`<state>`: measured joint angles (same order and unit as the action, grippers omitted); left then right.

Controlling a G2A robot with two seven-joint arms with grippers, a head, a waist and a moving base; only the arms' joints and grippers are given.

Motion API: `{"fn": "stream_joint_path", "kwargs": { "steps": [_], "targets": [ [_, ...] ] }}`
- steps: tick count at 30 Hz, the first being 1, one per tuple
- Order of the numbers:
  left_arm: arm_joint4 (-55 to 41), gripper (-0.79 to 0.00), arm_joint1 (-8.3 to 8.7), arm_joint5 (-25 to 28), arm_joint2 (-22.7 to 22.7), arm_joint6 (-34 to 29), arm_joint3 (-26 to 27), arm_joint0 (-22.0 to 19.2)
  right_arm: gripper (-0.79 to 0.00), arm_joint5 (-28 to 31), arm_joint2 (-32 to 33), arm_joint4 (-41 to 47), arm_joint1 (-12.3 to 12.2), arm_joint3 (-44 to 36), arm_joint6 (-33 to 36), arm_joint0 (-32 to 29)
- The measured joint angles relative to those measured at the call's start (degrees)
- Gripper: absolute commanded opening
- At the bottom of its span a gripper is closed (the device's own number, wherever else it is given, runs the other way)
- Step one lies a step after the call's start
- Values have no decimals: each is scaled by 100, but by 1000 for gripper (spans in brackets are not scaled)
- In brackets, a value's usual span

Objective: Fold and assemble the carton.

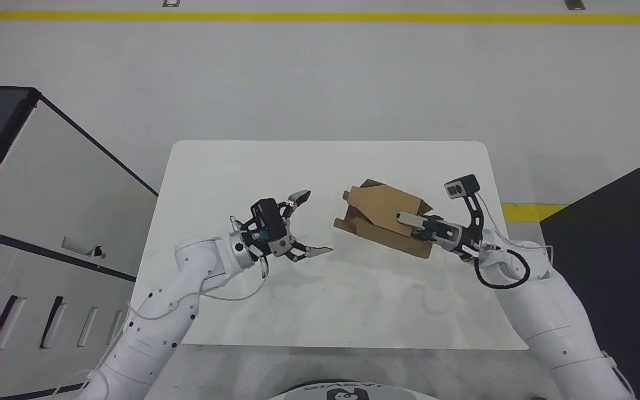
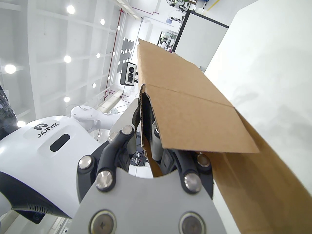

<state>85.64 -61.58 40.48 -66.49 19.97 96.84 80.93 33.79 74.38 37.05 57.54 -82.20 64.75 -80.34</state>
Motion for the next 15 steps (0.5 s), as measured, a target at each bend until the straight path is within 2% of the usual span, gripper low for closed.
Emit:
{"fn": "stream_joint_path", "kwargs": {
  "steps": [5,10,13,15],
  "targets": [
    [-226,0,-9,33,28,-196,49,28,-785,-33,-8,-117,8,-104,-184,-33],
    [-977,0,0,404,-32,-748,178,16,-785,214,106,-439,-1,-173,-366,-71],
    [-873,0,19,442,-88,-972,435,-53,-785,248,124,-499,-4,-175,-375,-69],
    [-798,0,20,438,-88,-968,431,-54,-785,245,122,-492,-4,-175,-375,-69]
  ]
}}
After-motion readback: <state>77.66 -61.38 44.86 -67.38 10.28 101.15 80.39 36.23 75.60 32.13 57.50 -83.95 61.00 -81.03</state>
